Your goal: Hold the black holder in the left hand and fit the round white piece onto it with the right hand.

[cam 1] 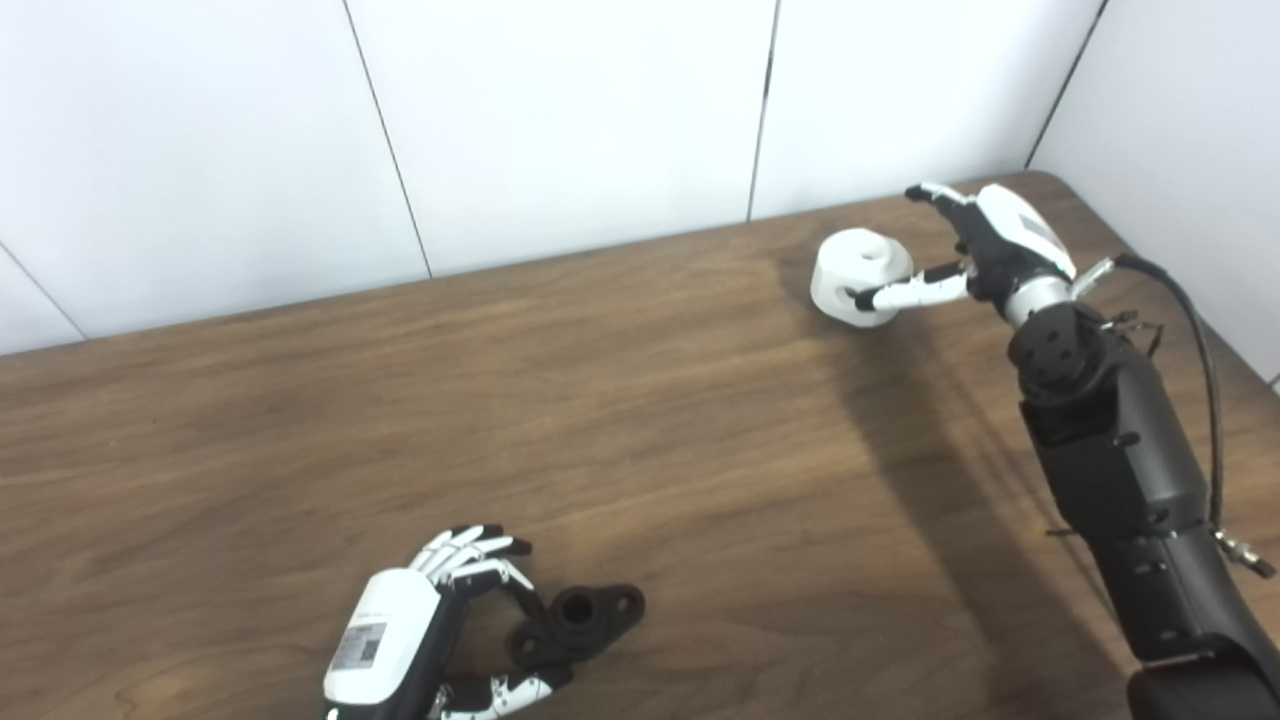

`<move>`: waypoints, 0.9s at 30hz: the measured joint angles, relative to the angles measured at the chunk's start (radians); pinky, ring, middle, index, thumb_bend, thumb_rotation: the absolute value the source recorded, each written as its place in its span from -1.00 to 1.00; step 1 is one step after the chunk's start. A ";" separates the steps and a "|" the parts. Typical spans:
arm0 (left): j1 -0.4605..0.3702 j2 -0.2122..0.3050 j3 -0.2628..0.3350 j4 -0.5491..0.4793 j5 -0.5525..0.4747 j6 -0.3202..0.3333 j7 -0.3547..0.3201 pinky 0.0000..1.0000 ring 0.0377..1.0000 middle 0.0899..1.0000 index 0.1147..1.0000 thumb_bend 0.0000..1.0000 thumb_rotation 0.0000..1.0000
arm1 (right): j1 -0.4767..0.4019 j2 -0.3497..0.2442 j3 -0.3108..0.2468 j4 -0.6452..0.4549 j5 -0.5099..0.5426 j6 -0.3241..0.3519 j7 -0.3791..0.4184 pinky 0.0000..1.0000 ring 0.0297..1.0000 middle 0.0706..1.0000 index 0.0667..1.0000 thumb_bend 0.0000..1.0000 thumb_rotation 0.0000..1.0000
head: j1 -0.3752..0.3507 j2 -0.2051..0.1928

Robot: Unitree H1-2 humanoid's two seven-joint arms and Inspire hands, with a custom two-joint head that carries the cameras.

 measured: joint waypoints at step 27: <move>0.000 -0.001 -0.001 0.026 0.006 -0.028 0.031 0.80 0.73 0.53 -0.16 0.03 -0.91 | -0.098 -0.018 0.058 0.141 -0.037 0.000 -0.005 0.57 0.91 0.79 0.53 0.68 -0.30 | 0.020 -0.011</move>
